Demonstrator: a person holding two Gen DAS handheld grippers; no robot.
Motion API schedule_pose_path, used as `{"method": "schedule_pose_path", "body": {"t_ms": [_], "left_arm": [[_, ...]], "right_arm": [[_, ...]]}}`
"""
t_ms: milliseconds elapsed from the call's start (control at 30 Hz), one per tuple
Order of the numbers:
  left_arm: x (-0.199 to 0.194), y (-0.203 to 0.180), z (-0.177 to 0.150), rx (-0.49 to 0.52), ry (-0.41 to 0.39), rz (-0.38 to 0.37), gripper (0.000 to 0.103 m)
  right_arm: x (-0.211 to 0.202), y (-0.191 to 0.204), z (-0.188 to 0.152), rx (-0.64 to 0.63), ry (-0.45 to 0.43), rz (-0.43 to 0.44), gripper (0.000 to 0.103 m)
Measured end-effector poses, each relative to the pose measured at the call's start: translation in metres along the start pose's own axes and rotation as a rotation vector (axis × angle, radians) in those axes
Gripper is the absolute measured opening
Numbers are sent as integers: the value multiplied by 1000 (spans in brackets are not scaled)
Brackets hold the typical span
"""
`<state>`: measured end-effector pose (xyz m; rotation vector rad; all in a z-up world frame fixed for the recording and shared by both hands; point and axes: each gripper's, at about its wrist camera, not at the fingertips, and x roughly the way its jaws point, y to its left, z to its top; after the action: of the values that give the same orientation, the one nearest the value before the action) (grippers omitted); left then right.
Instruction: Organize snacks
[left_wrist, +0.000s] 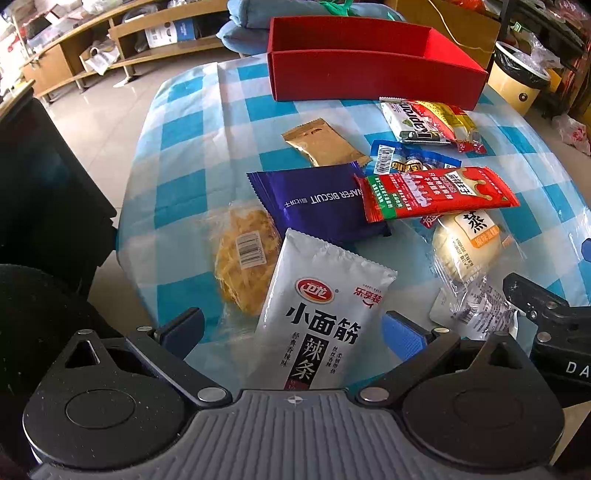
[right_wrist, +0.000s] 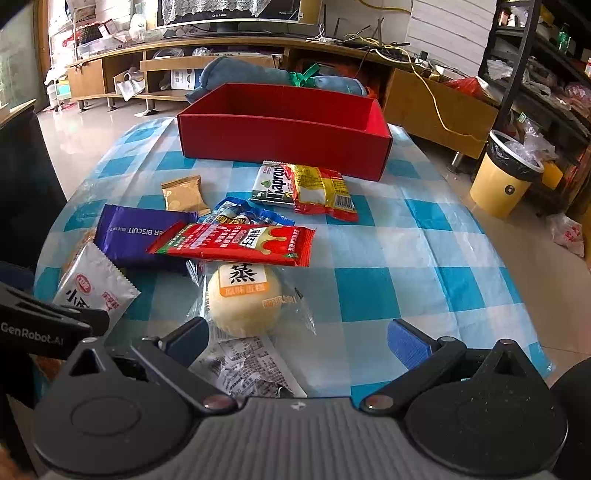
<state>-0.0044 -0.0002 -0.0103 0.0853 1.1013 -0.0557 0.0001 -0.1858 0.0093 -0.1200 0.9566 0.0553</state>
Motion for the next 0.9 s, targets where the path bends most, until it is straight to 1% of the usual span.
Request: {"method": "schedule_pose_path", "body": {"t_ms": [900], "left_arm": [[2,-2,-3,15,13,-10,103]], "right_arm": [[3,4,-1,-16,16,11,98]]}}
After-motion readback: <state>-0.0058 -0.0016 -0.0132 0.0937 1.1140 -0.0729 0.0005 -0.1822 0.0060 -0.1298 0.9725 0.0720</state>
